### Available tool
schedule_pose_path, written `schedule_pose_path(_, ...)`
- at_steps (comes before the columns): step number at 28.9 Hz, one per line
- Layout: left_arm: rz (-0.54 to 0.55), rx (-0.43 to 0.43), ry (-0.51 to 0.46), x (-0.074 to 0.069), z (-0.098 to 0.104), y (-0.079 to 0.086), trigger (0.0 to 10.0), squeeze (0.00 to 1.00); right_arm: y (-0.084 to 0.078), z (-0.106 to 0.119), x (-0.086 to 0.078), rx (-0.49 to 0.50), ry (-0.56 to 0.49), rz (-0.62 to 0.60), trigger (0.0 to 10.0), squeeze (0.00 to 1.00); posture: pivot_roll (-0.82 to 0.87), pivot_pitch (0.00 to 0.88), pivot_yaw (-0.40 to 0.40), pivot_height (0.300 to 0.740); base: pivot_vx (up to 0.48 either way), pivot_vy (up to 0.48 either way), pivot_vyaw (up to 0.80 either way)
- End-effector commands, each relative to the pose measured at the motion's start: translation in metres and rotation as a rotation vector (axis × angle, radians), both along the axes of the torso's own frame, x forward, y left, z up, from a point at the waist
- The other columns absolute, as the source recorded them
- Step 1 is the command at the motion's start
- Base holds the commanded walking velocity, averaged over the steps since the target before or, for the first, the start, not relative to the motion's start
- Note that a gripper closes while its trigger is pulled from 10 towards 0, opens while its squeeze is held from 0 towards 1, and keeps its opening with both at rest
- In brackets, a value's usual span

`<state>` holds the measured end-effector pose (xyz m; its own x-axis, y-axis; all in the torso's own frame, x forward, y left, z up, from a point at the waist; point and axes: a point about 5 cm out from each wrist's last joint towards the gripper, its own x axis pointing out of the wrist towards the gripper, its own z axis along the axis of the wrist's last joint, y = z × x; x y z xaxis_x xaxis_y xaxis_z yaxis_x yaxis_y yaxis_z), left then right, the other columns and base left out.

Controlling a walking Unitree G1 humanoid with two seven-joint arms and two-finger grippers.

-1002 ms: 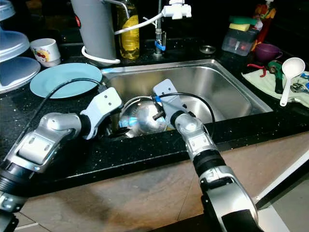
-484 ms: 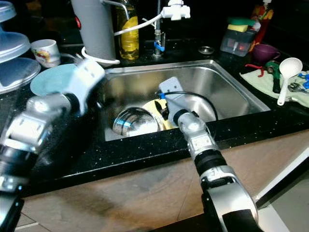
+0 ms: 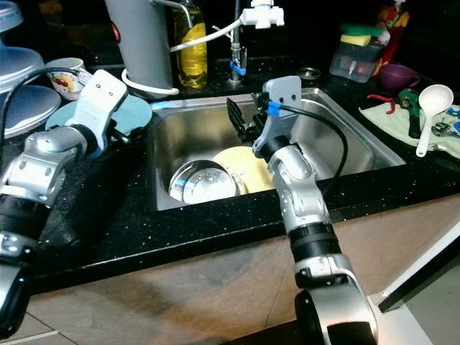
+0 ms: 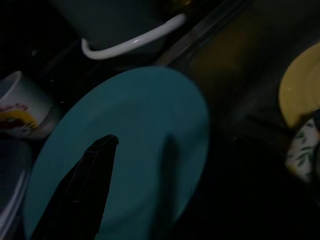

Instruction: Kitchen organization

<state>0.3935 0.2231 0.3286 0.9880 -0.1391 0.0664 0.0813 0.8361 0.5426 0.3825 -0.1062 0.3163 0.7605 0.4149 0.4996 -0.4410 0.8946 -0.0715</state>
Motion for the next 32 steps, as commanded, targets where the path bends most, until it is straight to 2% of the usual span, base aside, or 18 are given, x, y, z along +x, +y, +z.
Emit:
schedule_pose_path(1, -0.006, 0.005, -0.013, 0.001, 0.004, 0.001, 10.0, 0.00, -0.003, 0.000, -0.003, 0.027, -0.001, 0.000, 10.0, 0.00, 0.04, 0.210, 0.003, 0.740, 0.000, 0.000, 0.00)
schedule_pose_path(5, -0.008, -0.009, -0.018, 0.002, 0.004, 0.001, 10.0, 0.00, -0.004, 0.000, -0.004, 0.036, 0.001, 0.003, 10.0, 0.00, 0.05, 0.211, 0.001, 0.740, 0.000, 0.000, 0.00)
schedule_pose_path(7, 0.014, 0.001, -0.017, 0.003, 0.003, 0.006, 10.0, 0.00, -0.004, 0.000, -0.006, 0.042, 0.005, 0.008, 10.0, 0.00, 0.05, 0.211, -0.001, 0.740, 0.000, 0.000, 0.00)
schedule_pose_path(11, 0.064, -0.037, 0.015, 0.006, -0.004, 0.017, 10.0, 0.00, -0.002, -0.001, -0.008, 0.052, 0.012, 0.015, 10.0, 0.00, 0.05, 0.213, -0.004, 0.740, 0.000, 0.000, 0.00)
schedule_pose_path(13, 0.107, -0.035, 0.054, 0.009, -0.011, 0.024, 10.0, 0.00, -0.002, -0.002, -0.010, 0.051, 0.019, 0.019, 10.0, 0.00, 0.05, 0.213, -0.004, 0.740, 0.000, 0.000, 0.00)
schedule_pose_path(16, 0.144, -0.027, 0.168, 0.010, -0.028, 0.032, 10.0, 0.00, -0.001, -0.004, -0.011, 0.048, 0.029, 0.023, 10.0, 0.00, 0.05, 0.212, -0.003, 0.740, 0.000, 0.000, 0.00)
schedule_pose_path(18, 0.144, -0.063, 0.273, 0.009, -0.040, 0.036, 10.0, 0.00, -0.002, -0.005, -0.013, 0.041, 0.034, 0.026, 10.0, 0.00, 0.04, 0.209, 0.002, 0.740, 0.000, 0.000, 0.00)
schedule_pose_path(20, 0.158, -0.073, 0.310, 0.008, -0.044, 0.039, 10.0, 0.00, -0.002, -0.005, -0.013, 0.036, 0.036, 0.026, 10.0, 0.00, 0.04, 0.209, 0.002, 0.740, 0.000, 0.000, 0.00)
schedule_pose_path(25, 0.168, -0.036, 0.397, 0.006, -0.051, 0.049, 10.0, 0.00, -0.004, -0.003, -0.013, 0.033, 0.041, 0.026, 10.0, 0.00, 0.04, 0.207, 0.002, 0.740, 0.000, 0.000, 0.00)
schedule_pose_path(29, 0.092, 0.043, 0.495, -0.002, -0.046, 0.056, 10.0, 0.00, -0.005, 0.000, -0.014, 0.024, 0.038, 0.037, 10.0, 0.00, 0.04, 0.204, 0.004, 0.740, 0.000, 0.000, 0.00)
schedule_pose_path(30, 0.092, 0.043, 0.495, -0.002, -0.046, 0.056, 10.0, 0.00, -0.005, 0.000, -0.014, 0.024, 0.038, 0.037, 10.0, 0.00, 0.04, 0.204, 0.004, 0.740, 0.000, 0.000, 0.00)
schedule_pose_path(32, 0.014, 0.101, 0.556, -0.010, -0.042, 0.060, 10.0, 0.00, -0.005, 0.002, -0.015, 0.017, 0.035, 0.044, 10.0, 0.00, 0.04, 0.207, 0.006, 0.740, 0.000, 0.000, 0.00)
